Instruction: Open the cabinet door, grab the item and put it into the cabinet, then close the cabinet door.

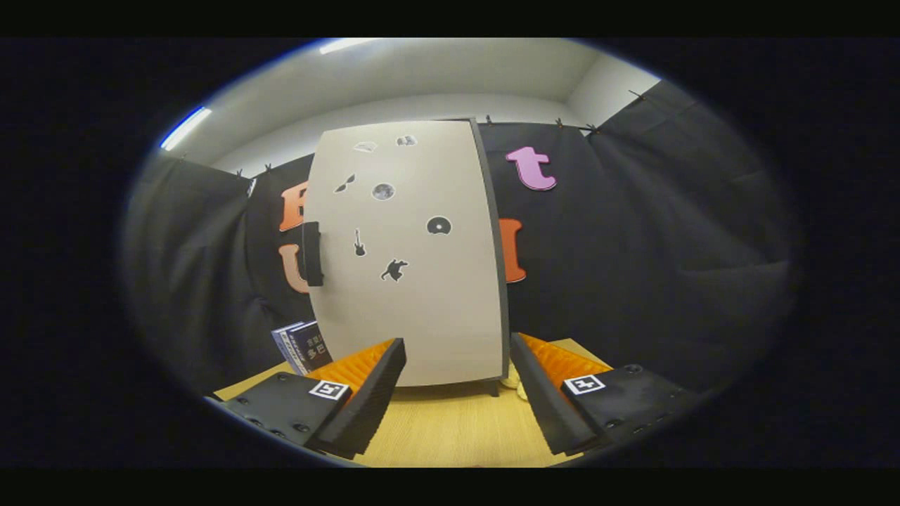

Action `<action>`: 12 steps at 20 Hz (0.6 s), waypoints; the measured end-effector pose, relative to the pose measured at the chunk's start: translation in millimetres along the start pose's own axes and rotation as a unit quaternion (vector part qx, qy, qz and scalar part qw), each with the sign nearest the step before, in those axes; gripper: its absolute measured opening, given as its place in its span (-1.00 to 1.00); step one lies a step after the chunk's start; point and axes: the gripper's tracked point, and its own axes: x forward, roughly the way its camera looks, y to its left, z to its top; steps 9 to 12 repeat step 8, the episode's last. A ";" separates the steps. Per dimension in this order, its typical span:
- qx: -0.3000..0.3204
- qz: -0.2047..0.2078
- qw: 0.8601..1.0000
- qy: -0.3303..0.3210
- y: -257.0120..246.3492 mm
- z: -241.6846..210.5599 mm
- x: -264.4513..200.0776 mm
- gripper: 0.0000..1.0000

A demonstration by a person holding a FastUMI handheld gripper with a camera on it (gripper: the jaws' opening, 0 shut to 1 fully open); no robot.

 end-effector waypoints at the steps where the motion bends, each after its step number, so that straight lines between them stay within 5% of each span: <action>1: -0.002 -0.001 1.000 -0.003 0.5 0.9 -1.1 0.91; 12: 0.004 -0.003 1.000 -0.009 4.3 2.9 -8.3 0.91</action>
